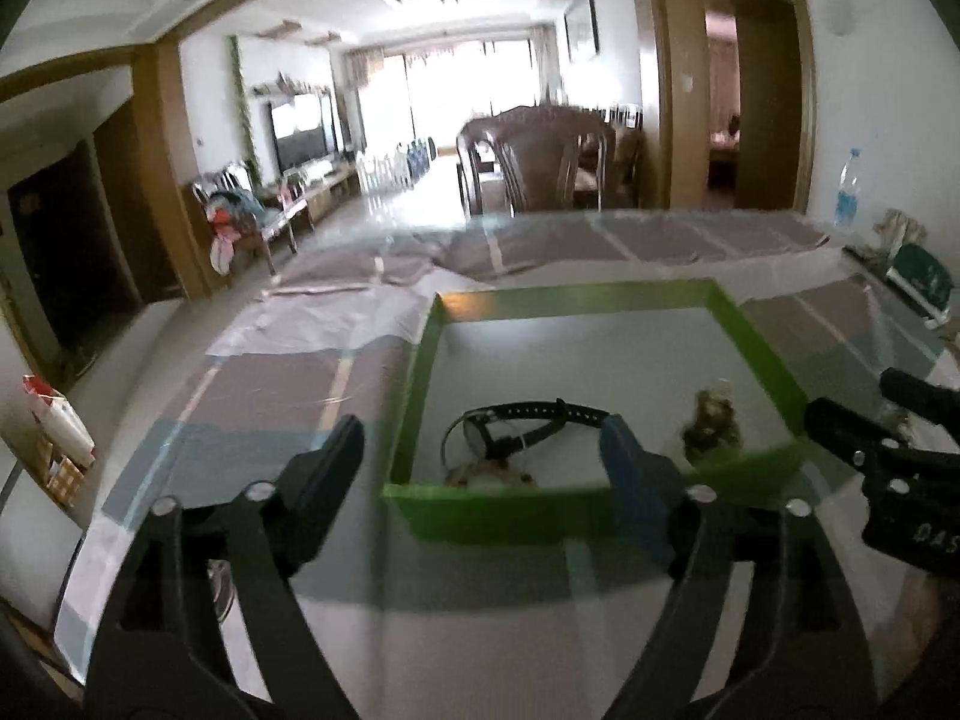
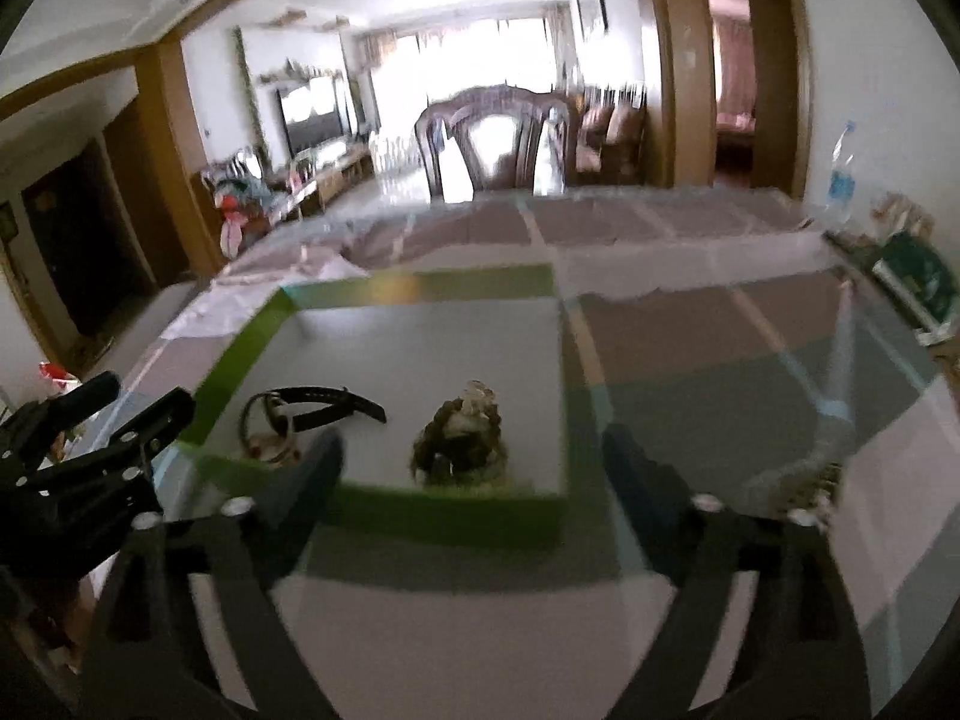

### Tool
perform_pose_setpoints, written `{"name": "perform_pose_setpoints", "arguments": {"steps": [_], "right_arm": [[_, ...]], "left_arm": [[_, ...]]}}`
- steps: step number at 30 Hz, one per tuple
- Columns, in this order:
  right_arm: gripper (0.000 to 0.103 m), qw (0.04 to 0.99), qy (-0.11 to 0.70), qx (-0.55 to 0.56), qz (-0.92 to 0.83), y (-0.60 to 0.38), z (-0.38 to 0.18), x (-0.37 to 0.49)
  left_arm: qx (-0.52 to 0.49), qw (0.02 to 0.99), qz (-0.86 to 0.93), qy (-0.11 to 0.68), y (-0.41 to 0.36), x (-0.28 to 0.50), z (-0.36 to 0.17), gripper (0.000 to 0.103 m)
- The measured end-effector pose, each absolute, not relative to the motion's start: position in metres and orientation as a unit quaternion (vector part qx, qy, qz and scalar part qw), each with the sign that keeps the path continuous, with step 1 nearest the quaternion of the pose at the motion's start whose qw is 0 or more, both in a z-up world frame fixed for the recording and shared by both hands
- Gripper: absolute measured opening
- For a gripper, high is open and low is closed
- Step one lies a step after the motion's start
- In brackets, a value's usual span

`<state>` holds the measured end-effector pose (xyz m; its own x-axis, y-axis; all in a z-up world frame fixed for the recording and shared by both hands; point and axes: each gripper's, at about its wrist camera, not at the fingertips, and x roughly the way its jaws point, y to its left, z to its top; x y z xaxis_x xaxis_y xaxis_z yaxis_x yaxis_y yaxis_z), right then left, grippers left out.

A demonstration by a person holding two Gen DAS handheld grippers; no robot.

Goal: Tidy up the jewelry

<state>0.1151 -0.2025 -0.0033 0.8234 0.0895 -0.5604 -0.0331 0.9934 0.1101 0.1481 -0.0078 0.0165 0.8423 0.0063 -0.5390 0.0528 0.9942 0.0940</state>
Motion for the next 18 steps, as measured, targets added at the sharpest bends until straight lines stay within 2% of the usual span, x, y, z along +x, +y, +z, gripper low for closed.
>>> {"name": "perform_pose_setpoints", "arguments": {"steps": [2,5,10,18], "right_arm": [[0.099,0.962,0.272,0.028,0.028,-0.2,0.005,0.085],[0.099,0.969,0.244,0.018,0.029,-0.197,0.012,0.046],[0.099,0.97,0.24,0.032,0.008,-0.197,0.009,0.006],[0.099,0.971,0.237,0.005,-0.018,-0.191,0.001,-0.017]], "left_arm": [[0.045,0.962,-0.018,0.27,-0.005,0.122,0.021,0.092],[0.038,0.966,-0.031,0.252,-0.005,0.083,0.025,0.098],[0.048,0.973,-0.008,0.227,-0.008,0.035,0.026,0.099],[0.038,0.971,-0.017,0.235,-0.003,0.002,0.018,0.099]]}}
